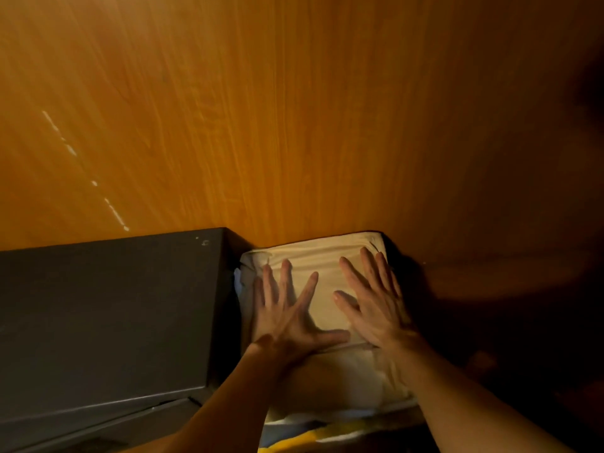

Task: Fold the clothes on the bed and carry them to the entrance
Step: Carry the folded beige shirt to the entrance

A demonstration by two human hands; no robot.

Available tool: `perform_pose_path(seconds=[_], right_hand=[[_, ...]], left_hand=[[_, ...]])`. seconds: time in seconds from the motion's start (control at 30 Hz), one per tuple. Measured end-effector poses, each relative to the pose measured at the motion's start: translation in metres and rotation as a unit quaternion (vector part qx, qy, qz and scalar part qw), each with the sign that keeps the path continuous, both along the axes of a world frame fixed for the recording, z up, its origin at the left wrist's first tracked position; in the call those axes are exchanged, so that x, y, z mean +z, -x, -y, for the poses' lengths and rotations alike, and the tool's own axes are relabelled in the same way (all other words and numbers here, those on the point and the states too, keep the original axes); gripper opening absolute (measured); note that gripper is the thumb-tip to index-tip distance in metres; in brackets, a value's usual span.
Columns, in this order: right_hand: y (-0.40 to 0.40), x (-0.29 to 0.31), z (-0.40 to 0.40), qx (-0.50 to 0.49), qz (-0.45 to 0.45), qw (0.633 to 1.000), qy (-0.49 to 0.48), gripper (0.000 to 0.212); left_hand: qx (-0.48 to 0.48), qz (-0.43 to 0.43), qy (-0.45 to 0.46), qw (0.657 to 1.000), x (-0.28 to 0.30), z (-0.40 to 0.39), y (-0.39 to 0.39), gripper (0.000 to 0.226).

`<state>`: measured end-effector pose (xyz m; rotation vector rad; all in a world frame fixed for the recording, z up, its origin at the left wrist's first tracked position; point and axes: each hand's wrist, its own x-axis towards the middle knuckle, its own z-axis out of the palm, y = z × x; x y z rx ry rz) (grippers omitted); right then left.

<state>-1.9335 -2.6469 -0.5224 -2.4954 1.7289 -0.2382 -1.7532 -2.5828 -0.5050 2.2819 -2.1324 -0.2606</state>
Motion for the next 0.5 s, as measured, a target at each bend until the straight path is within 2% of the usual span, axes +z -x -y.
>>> perform_pose_path(seconds=[0.07, 0.23, 0.37, 0.5], right_hand=[[0.002, -0.003, 0.002, 0.0, 0.013, 1.0, 0.005, 0.076], [0.001, 0.005, -0.006, -0.003, -0.017, 1.0, -0.02, 0.082], [-0.003, 0.019, -0.012, -0.006, -0.01, 0.999, -0.051, 0.086], [-0.004, 0.044, -0.019, 0.002, -0.001, 0.999, -0.035, 0.086]], left_hand=[[-0.002, 0.017, -0.005, 1.0, -0.001, 0.002, 0.003, 0.125], [0.0, 0.02, -0.018, 1.0, 0.003, -0.006, 0.005, 0.129], [-0.012, 0.04, -0.036, 0.998, 0.015, -0.012, 0.006, 0.131], [-0.026, 0.057, -0.018, 0.998, 0.035, -0.021, 0.013, 0.128]])
